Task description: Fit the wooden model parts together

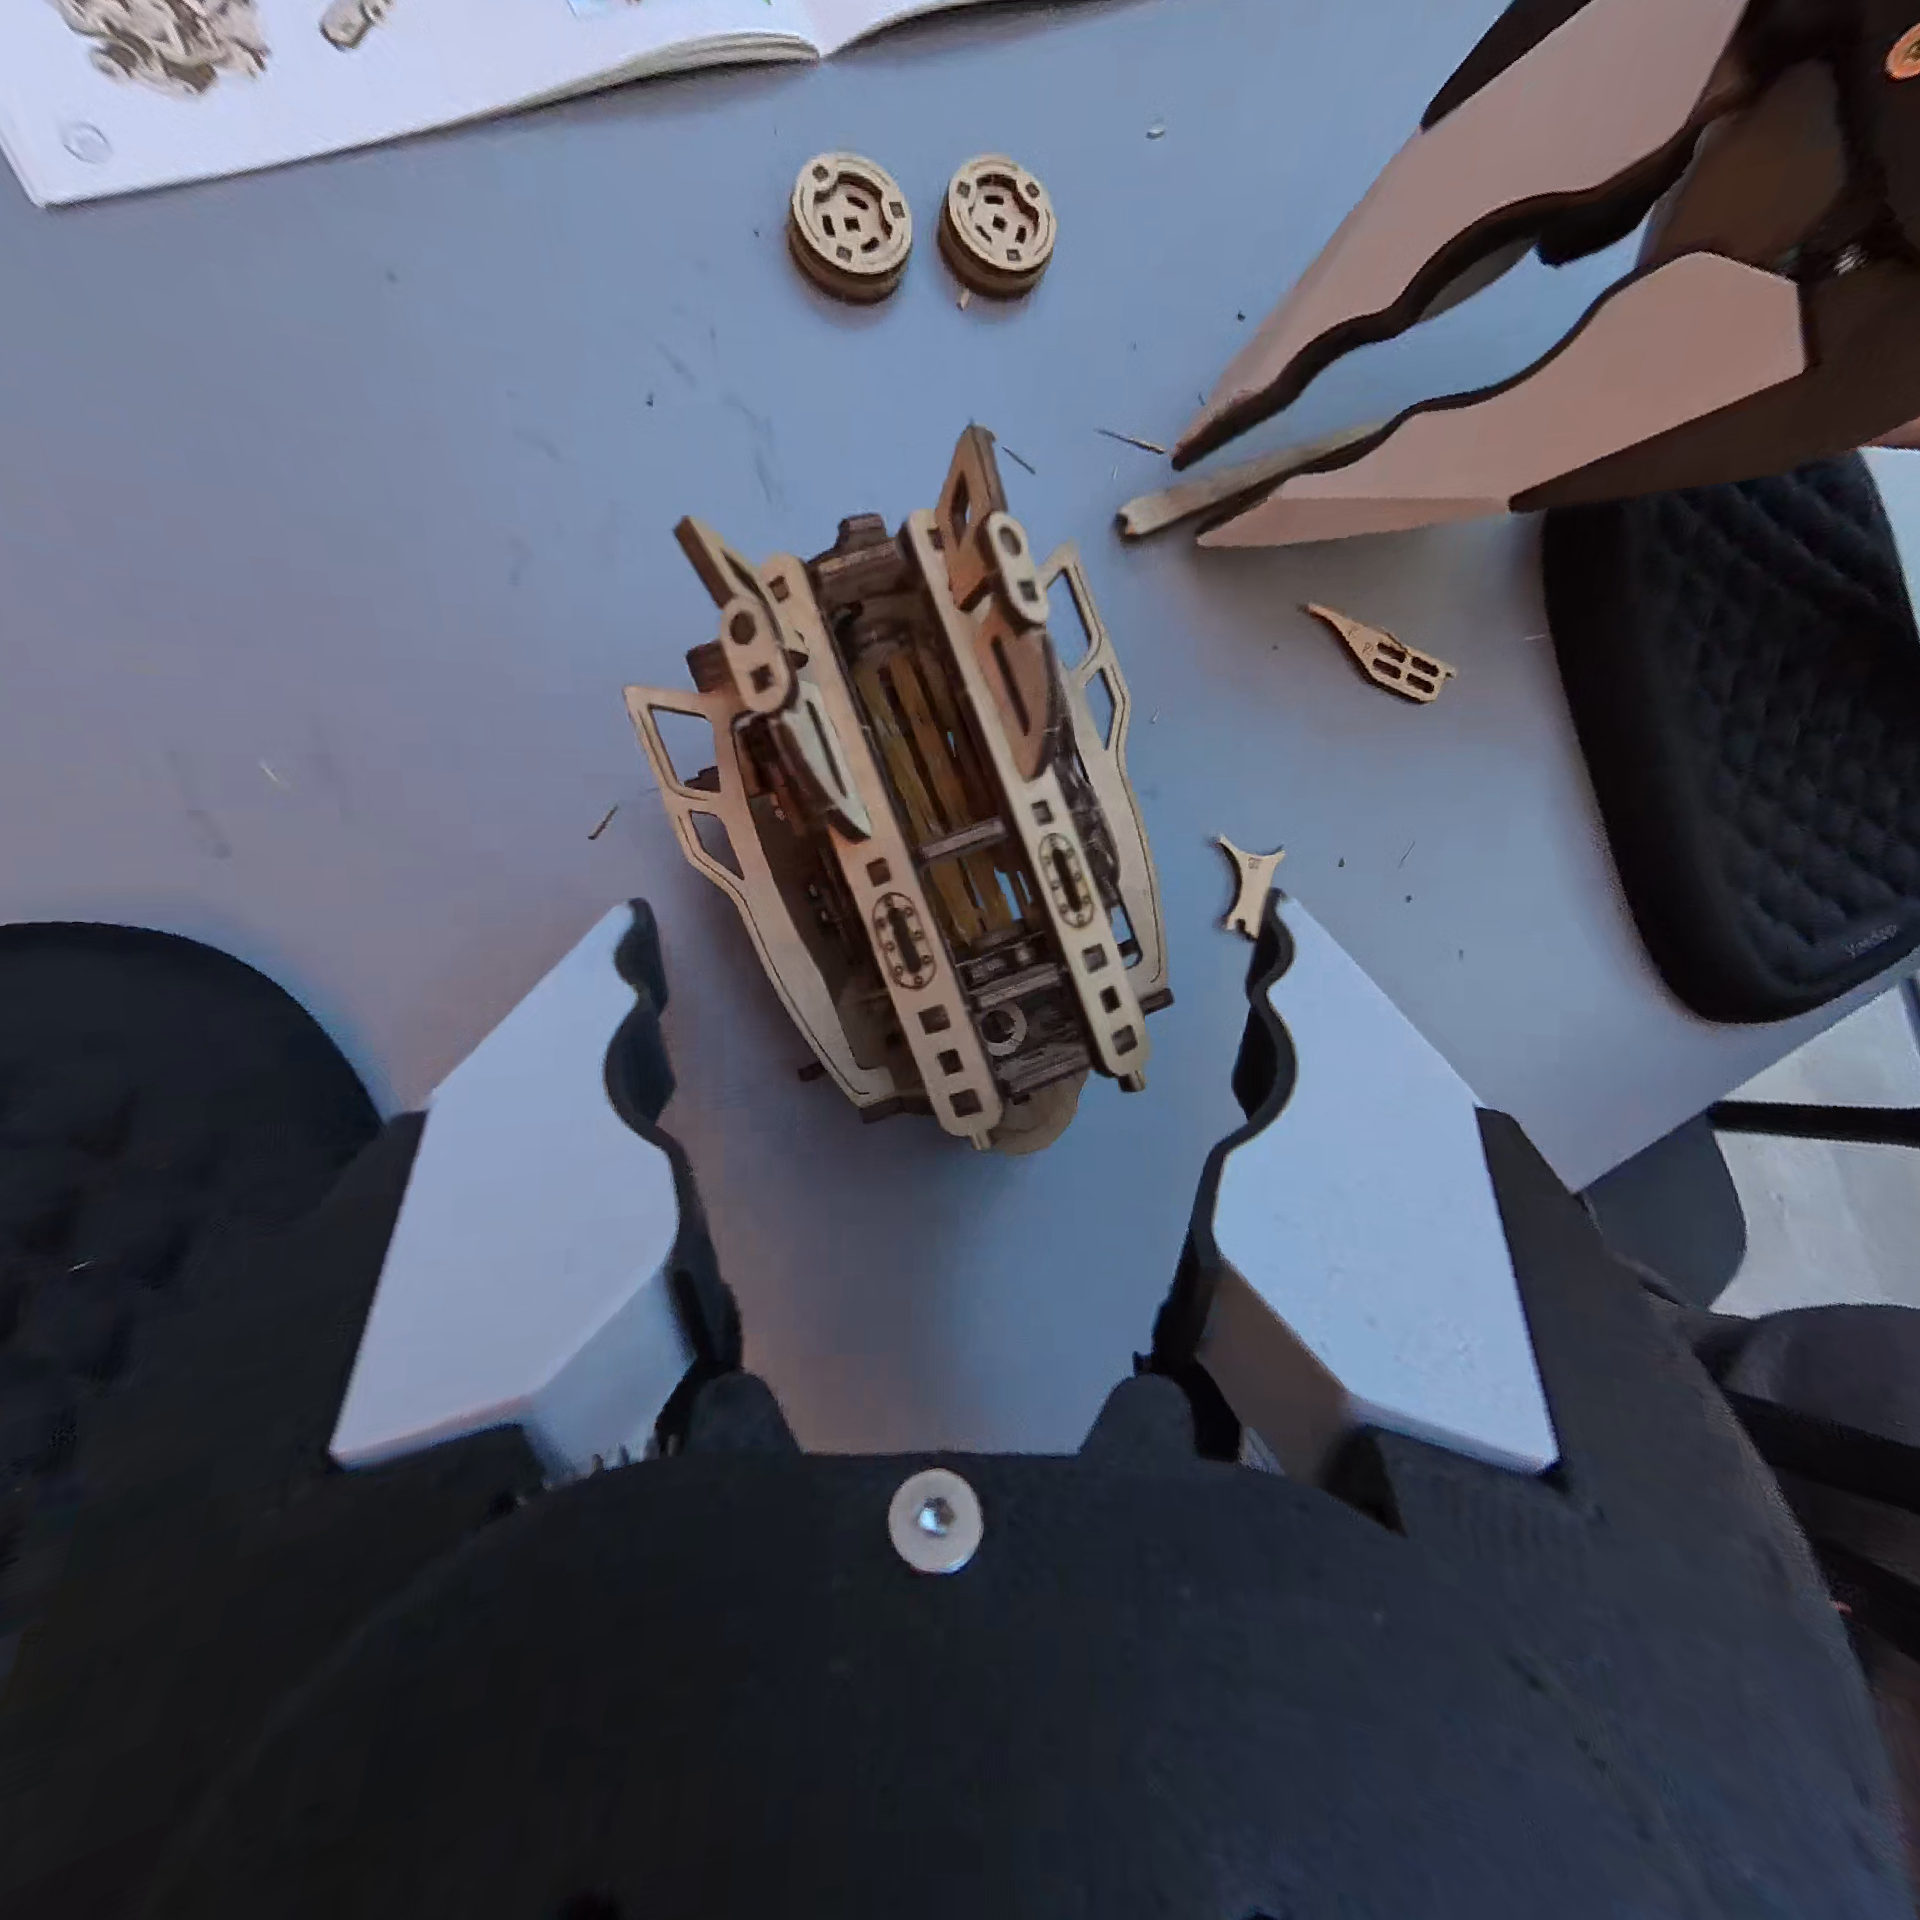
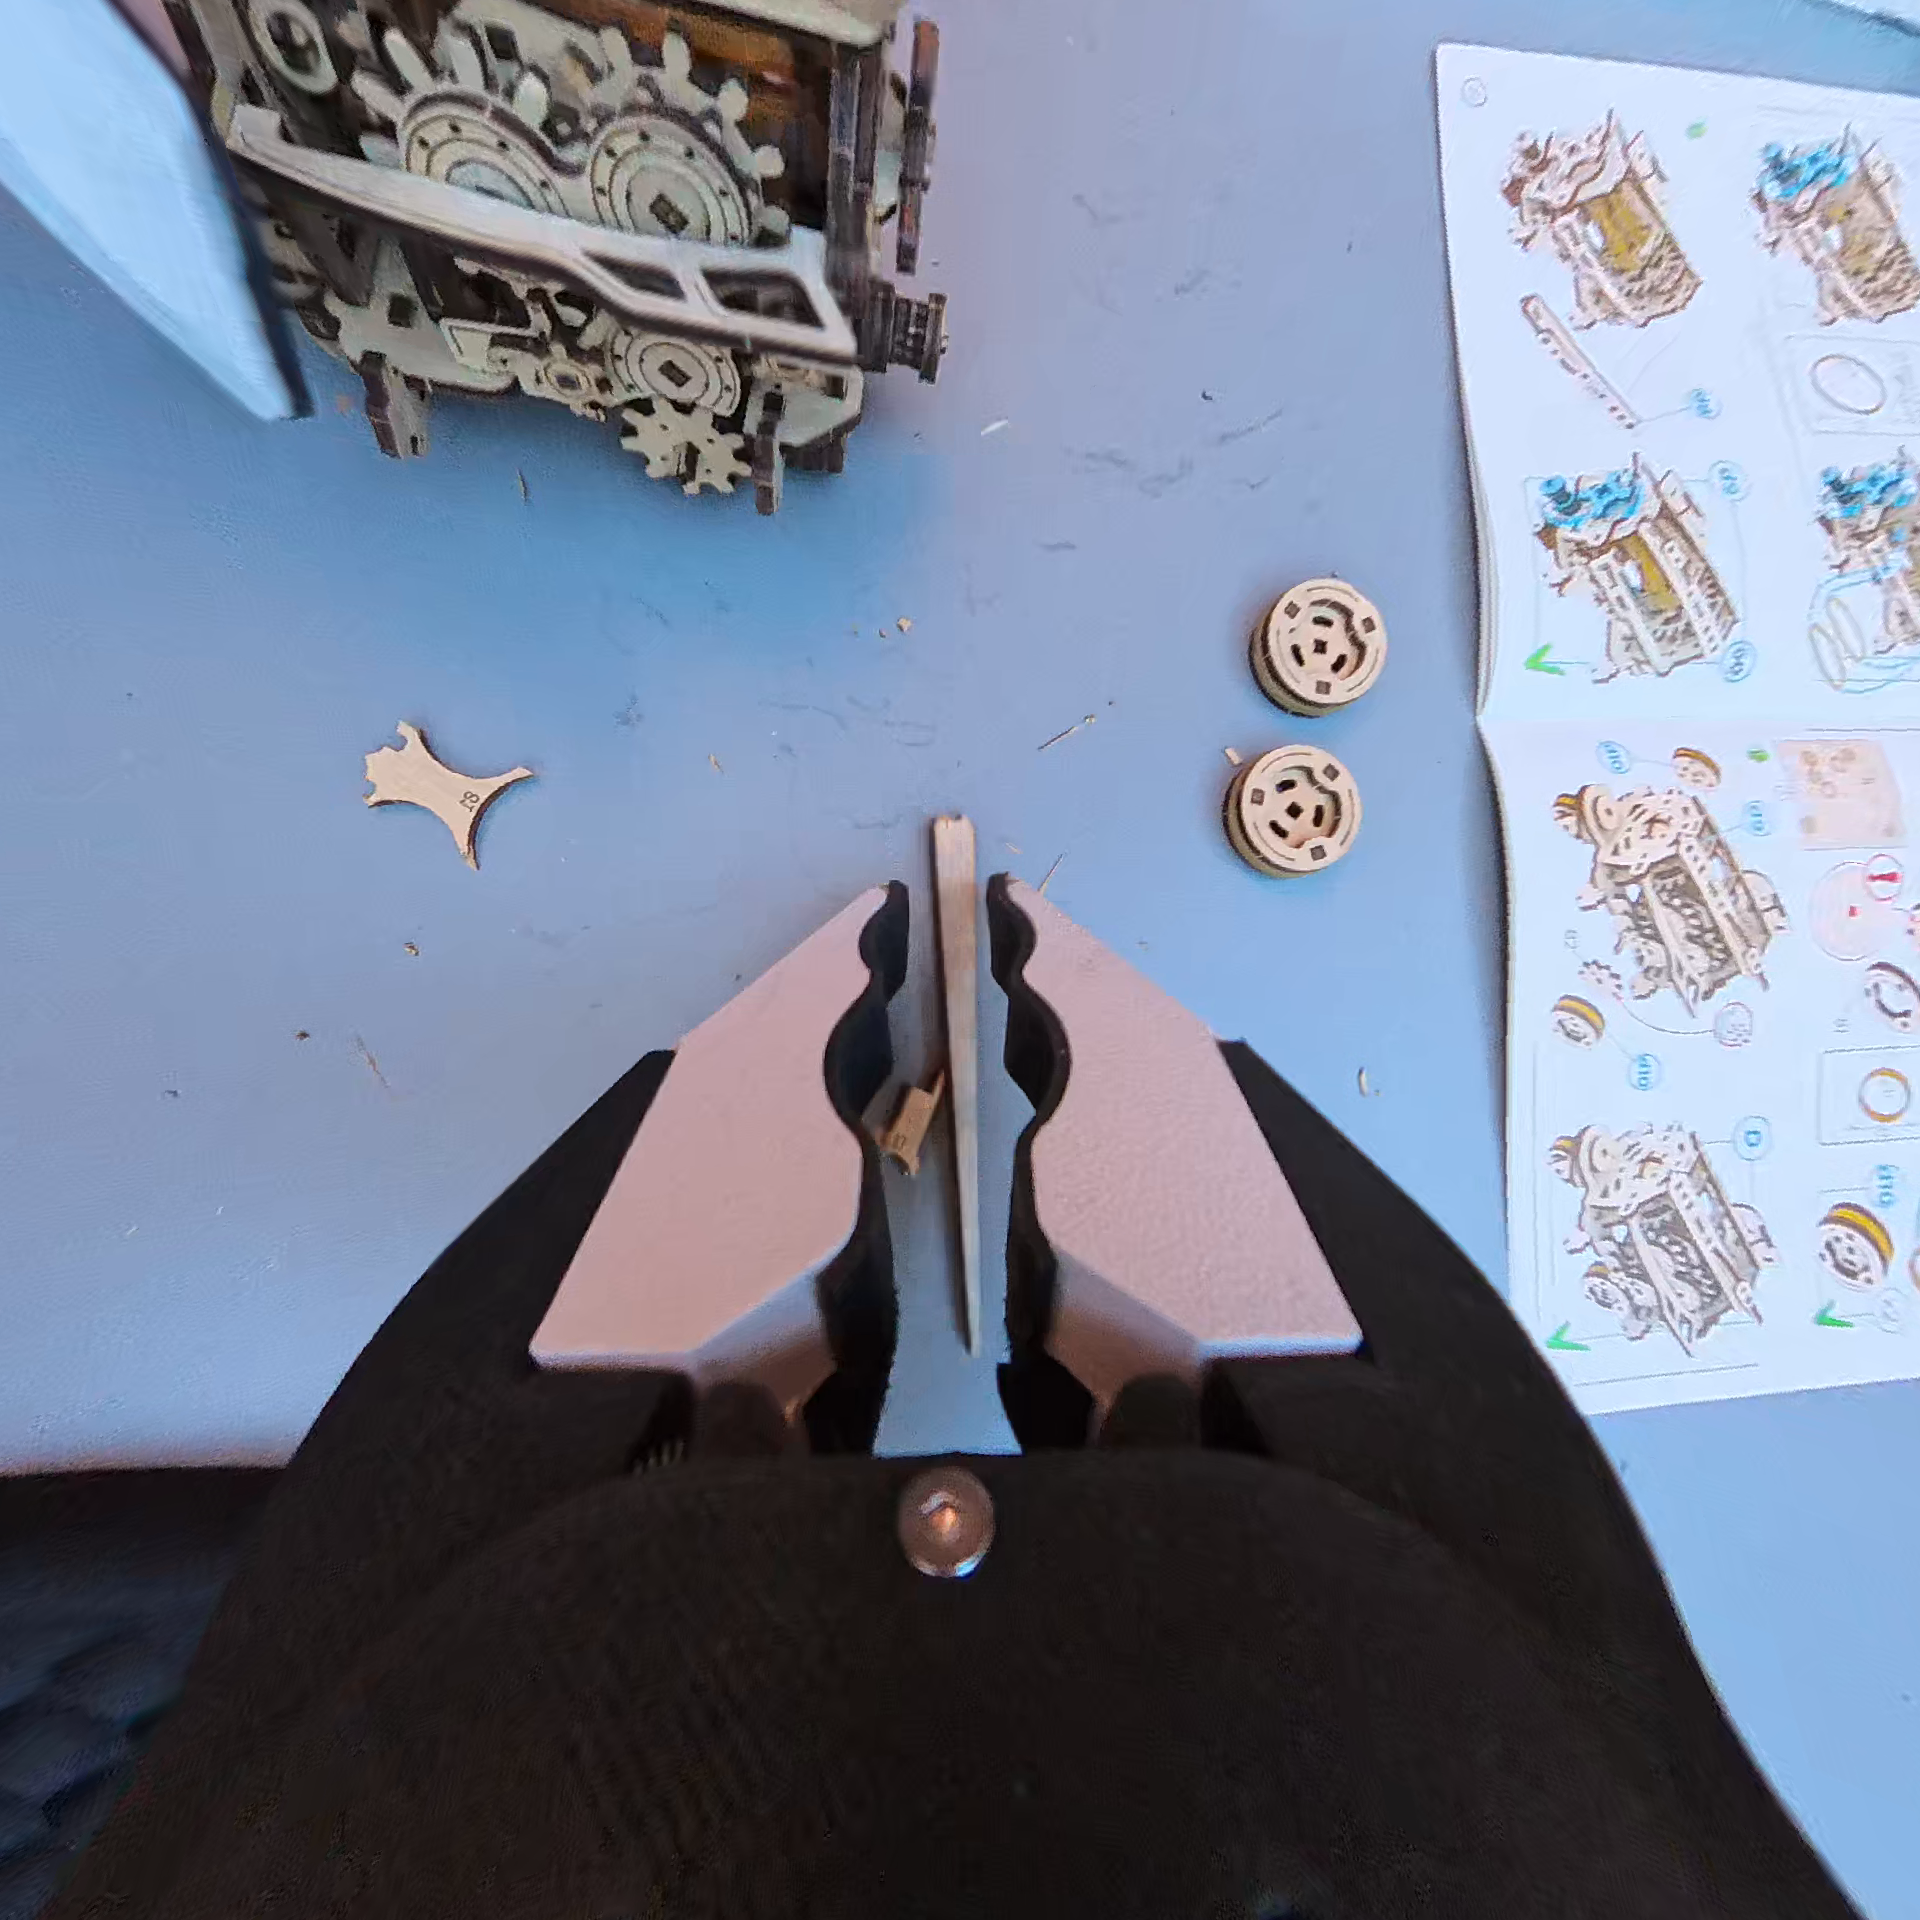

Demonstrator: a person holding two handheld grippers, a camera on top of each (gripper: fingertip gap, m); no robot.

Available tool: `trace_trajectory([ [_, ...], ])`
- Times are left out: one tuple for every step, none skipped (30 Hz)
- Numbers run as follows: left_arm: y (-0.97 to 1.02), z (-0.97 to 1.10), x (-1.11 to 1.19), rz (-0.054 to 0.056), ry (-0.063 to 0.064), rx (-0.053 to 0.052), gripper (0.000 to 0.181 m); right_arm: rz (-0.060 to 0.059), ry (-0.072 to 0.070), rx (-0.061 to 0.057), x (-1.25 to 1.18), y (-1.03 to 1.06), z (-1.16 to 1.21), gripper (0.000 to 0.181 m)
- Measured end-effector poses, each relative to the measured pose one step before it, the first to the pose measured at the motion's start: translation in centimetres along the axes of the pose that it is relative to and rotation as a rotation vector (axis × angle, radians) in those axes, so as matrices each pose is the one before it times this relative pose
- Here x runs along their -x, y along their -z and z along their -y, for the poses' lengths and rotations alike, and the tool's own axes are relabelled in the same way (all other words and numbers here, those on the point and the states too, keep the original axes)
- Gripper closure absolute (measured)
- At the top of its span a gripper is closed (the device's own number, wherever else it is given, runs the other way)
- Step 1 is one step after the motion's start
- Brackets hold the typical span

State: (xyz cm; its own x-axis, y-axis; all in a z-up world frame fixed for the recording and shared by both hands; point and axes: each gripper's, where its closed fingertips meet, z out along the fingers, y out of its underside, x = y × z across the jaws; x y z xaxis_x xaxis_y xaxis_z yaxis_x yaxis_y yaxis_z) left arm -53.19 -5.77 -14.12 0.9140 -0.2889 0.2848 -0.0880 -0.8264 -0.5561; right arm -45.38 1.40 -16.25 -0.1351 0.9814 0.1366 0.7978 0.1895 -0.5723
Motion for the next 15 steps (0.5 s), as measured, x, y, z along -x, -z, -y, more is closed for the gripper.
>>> trace_trajectory([
  [-0.036, 0.113, -0.242, -0.0338, 0.0144, -0.0086, 0.086, -0.0096, 0.0181, -0.0095, 0.042, 0.052, 0.236, 0.165],
  [0.042, 0.151, -0.108, -0.0277, 0.0133, -0.0124, 0.102, -0.0044, 0.0157, -0.0093, 0.119, 0.068, 0.285, 0.164],
  [0.029, 0.052, -0.049, -0.0255, 0.0144, -0.0047, 0.107, -0.0036, 0.0144, -0.0141, 0.127, 0.021, 0.358, 0.162],
  [0.032, -0.091, 0.024, -0.0217, 0.0228, 0.0066, 0.107, -0.003, 0.0133, -0.0162, 0.18, -0.001, 0.397, 0.161],
  [0.089, -0.043, 0.071, -0.0219, 0.0253, 0.004, 0.107, 0.0013, 0.0121, -0.0168, 0.258, -0.077, 0.42, 0.16],
  [0.11, -0.042, 0.083, -0.0255, 0.0297, 0.0053, 0.108, 0.005, 0.0123, -0.0213, 0.338, -0.195, 0.423, 0.16],
  [0.134, -0.036, 0.076, -0.0287, 0.0322, 0.006, 0.108, 0.0084, 0.0141, -0.025, 0.431, -0.192, 0.523, 0.159],
  [0.176, 0.04, 0.039, -0.0328, 0.0306, 0.0039, 0.108, 0.0106, 0.0157, -0.0252, 0.505, -0.214, 0.548, 0.159],
  [0.21, 0.097, -0.023, -0.039, 0.0345, 0.0053, 0.108, 0.0018, 0.0176, -0.0259, 0.421, -0.237, 0.591, 0.158],
  [0.266, 0.147, -0.122, -0.0438, 0.0386, 0.0064, 0.108, 0.0039, 0.0186, -0.0252, 0.407, -0.154, 0.533, 0.158],
  [0.301, 0.199, -0.264, -0.0492, 0.036, 0.0064, 0.111, 0.0105, 0.0155, -0.0242, 0.571, -0.227, 0.605, 0.157],
  [0.32, 0.273, -0.315, -0.05, 0.0362, 0.0045, 0.112, 0.0106, 0.0117, -0.022, 0.525, -0.215, 0.592, 0.155],
  [0.294, 0.282, -0.309, -0.0463, 0.0392, 0.0039, 0.114, -0.0005, 0.0074, -0.0151, 0.313, -0.181, 0.461, 0.153],
  [0.243, 0.187, -0.239, -0.0358, 0.0349, 0.0124, 0.116, -0.0046, 0.0046, -0.0119, 0.182, -0.214, 0.392, 0.15],
  [0.171, 0.076, -0.065, -0.0183, 0.0232, 0.0229, 0.117, -0.0017, -0.0009, -0.009, 0.219, -0.181, 0.295, 0.146],
])
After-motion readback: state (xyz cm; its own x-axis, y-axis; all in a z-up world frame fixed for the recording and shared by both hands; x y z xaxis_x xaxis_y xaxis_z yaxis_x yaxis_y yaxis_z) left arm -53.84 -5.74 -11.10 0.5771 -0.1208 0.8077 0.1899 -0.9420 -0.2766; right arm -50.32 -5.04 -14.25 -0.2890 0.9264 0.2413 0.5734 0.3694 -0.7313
